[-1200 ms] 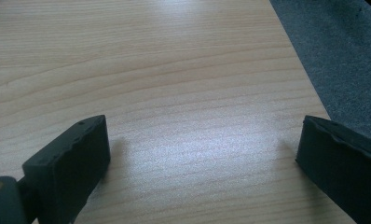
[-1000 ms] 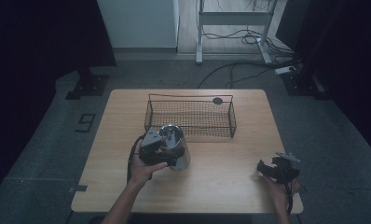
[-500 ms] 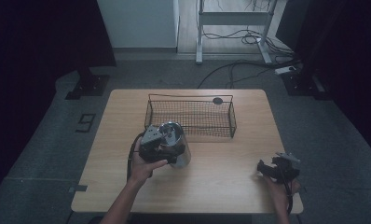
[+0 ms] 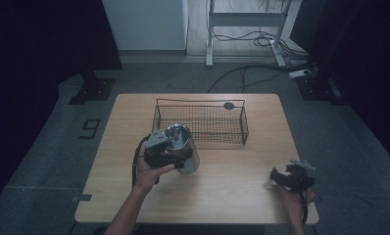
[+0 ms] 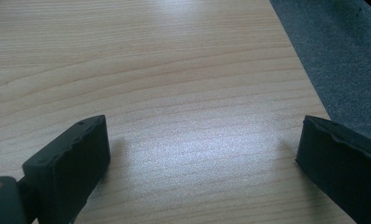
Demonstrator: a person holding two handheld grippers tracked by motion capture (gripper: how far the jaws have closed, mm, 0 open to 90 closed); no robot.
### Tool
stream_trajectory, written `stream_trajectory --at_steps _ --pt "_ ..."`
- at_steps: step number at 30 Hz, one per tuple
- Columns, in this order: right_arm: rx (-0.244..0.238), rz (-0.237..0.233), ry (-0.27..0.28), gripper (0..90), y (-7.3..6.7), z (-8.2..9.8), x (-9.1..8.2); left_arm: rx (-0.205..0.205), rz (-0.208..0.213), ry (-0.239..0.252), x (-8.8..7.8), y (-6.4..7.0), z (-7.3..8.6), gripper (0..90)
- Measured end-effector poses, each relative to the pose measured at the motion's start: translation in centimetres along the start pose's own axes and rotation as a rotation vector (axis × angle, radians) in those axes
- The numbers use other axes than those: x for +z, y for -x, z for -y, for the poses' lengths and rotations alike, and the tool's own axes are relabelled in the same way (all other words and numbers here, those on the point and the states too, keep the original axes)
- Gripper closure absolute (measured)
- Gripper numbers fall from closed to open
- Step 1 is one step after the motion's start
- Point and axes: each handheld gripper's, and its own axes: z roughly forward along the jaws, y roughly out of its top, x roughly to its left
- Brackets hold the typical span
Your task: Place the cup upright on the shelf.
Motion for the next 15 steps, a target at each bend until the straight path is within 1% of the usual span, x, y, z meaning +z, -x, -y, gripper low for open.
stream_trajectory --at_steps 2,4,5,6,7,10,11,15 --pt "0.000 0.000 0.000 2.4 0.0 0.0 0.0 -0.018 -0.001 0.000 0.1 -0.3 -0.1 3.9" --pt "0.000 0.000 0.000 2.4 0.0 0.0 0.0 -0.023 -0.003 0.002 0.0 -0.5 -0.2 4.0" --pt "0.000 0.000 0.000 2.4 0.0 0.0 0.0 -0.036 -0.014 0.011 -0.2 -0.8 -0.3 4.0" --pt "0.000 0.000 0.000 2.4 0.0 0.0 0.0 -0.036 -0.014 0.011 -0.2 -0.8 -0.3 4.0" --pt "0.000 0.000 0.000 2.4 0.0 0.0 0.0 -0.037 -0.027 0.010 -0.2 -0.9 -0.2 4.0" --pt "-0.001 0.000 0.001 2.4 0.0 0.0 0.0 -0.039 -0.035 0.005 -0.2 -1.1 -0.1 4.0" --pt "-0.001 0.000 0.001 2.4 0.0 0.0 0.0 -0.039 -0.041 0.010 -0.1 -1.2 -0.1 4.0" --pt "-0.001 0.000 0.000 2.3 0.0 0.0 0.0 -0.046 -0.041 0.009 0.2 -1.4 -0.1 4.0"
